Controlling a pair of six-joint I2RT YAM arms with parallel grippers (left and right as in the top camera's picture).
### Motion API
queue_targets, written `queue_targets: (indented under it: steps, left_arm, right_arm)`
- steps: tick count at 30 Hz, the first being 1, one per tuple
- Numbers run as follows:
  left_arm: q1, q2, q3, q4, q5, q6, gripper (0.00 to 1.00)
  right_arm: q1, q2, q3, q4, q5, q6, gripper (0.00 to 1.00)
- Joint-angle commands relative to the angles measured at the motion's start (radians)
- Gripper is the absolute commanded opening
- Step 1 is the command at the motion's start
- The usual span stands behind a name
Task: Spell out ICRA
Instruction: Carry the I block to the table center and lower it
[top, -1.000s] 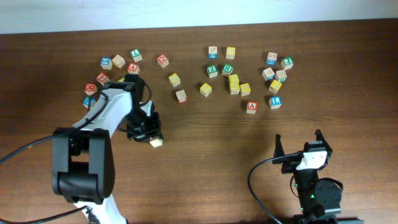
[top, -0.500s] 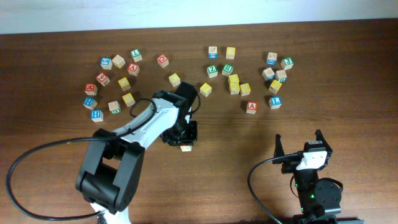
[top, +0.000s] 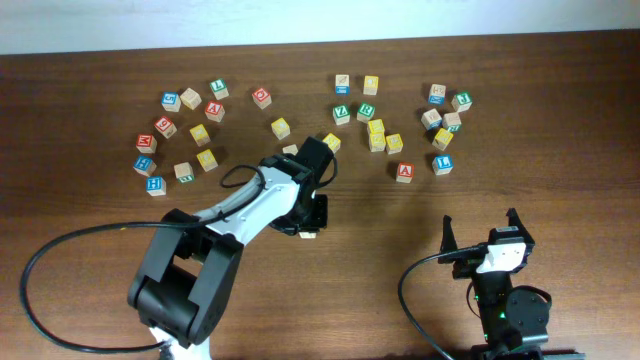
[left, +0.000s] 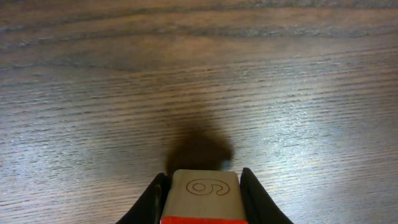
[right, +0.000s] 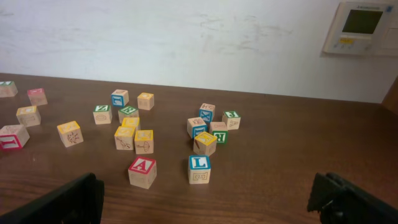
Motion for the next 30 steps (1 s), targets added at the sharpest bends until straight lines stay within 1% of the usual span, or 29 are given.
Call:
queue_targets:
  steps: [1,3,7,13,14,15,16,19,20,22,24,30]
  left_arm:
    - [0.0,0.011,-0.012,0.003,-0.012,-0.009,0.23]
    - [0.0,0.011,-0.012,0.002,-0.057,-0.009,0.21]
    - [0.001,0.011,-0.012,0.002,-0.119,-0.009,0.25]
    - [0.001,0.011,-0.012,0.002,-0.115,-0.009,0.25]
    - [0.001,0.011,-0.012,0.003,-0.115,-0.009,0.28]
    - [0.001,0.011,-0.012,0.002,-0.115,-0.009,0.36]
    - [0.001,0.011,-0.012,0.002,-0.115,-0.009,0.41]
    - [0.001,0.011,-0.012,0.002,-0.115,-0.009,0.42]
    - [0.001,0.011,-0.012,0.002,-0.114,-0.009,0.42]
    - [0.001,0.011,-0.012,-0.002,-0.114,-0.009,0.33]
    - [0.001,0.011,-0.012,-0.006,-0.114,-0.009,0.26]
    - [0.001,0.011,-0.012,-0.005,-0.115,-0.009,0.26]
  right_arm:
    - [-0.008,-0.006,-0.005,-0.006,0.012,0.0,0.98]
    - [-0.008,-0.006,-0.005,-0.006,0.012,0.0,0.98]
    - [-0.008,-0.006,-0.005,-0.006,0.012,0.0,0.98]
    - [-0.008,-0.006,-0.005,-0.006,0.012,0.0,0.98]
    - [-0.008,-0.006,-0.005,-0.006,0.012,0.0,0.98]
    - [-0.008,-0.006,-0.005,-0.006,0.012,0.0,0.99]
    - [-0.008,-0.006,-0.005,-0.006,0.012,0.0,0.98]
    - [-0.008,-0.006,-0.005,-0.006,0.012,0.0,0.99]
    - [-0.008,-0.006,-0.005,-0.006,0.012,0.0,0.98]
    - [-0.008,-0.006,-0.005,-0.006,0.012,0.0,0.98]
    - [-0.008,-0.006,-0.005,-0.006,0.012,0.0,0.98]
    - [-0.008,-0.006,-0.005,-0.006,0.012,0.0,0.98]
